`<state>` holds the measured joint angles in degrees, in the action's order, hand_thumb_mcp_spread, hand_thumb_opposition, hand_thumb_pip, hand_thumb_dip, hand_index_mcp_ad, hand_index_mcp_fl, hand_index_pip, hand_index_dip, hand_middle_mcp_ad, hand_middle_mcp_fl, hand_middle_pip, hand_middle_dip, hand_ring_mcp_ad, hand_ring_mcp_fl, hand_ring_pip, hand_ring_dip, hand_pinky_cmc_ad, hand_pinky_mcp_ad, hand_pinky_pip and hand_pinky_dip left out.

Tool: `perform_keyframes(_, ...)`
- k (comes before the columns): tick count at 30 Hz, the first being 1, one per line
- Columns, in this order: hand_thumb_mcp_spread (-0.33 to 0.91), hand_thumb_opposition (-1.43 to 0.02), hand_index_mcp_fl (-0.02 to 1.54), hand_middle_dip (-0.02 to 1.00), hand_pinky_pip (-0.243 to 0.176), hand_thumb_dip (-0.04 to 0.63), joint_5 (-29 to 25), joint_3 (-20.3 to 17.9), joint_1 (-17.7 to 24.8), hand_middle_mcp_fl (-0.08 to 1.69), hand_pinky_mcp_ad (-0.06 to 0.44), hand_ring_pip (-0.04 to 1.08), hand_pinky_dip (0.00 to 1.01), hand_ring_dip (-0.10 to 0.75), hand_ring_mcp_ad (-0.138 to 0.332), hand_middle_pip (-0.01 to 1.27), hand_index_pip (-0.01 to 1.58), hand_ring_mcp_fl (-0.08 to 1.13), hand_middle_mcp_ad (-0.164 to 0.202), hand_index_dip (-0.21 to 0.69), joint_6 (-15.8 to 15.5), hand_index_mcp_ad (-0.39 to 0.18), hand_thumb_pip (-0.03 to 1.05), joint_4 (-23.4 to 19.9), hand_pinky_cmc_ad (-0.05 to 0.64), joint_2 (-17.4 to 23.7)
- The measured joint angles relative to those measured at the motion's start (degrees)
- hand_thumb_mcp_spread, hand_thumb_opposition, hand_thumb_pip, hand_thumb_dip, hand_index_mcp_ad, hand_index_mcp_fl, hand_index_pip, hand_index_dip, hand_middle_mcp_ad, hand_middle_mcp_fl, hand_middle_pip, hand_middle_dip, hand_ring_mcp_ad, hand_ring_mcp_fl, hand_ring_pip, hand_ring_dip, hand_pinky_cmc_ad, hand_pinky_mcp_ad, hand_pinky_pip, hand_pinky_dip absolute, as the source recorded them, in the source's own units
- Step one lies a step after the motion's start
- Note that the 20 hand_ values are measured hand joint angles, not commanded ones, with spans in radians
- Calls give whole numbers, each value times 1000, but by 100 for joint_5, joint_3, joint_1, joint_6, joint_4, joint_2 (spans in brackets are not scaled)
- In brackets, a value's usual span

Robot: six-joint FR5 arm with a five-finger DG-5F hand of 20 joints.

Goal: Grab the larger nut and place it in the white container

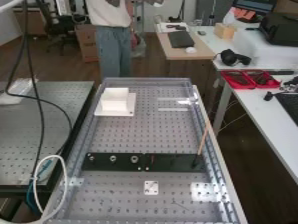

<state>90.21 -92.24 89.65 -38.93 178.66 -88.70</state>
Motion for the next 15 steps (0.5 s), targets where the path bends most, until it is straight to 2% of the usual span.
perform_keyframes(3,211,-679,23,157,-73,38,-26,-69,1,-7,316,93,431,70,171,126,75,10,63,47,26,-3,332,-33,379,18)
perform_keyframes(5,215,-696,24,157,-91,37,-38,-99,2,-9,328,87,429,73,169,127,86,10,59,51,38,-7,337,-44,398,29)
perform_keyframes(8,211,-696,24,155,-91,35,-63,-131,5,-9,330,89,436,73,168,131,87,10,59,59,44,-7,368,-50,398,45)
perform_keyframes(15,211,-696,24,164,-94,37,-145,-275,11,-10,328,89,445,73,175,131,86,10,68,59,42,-3,368,-134,414,79)
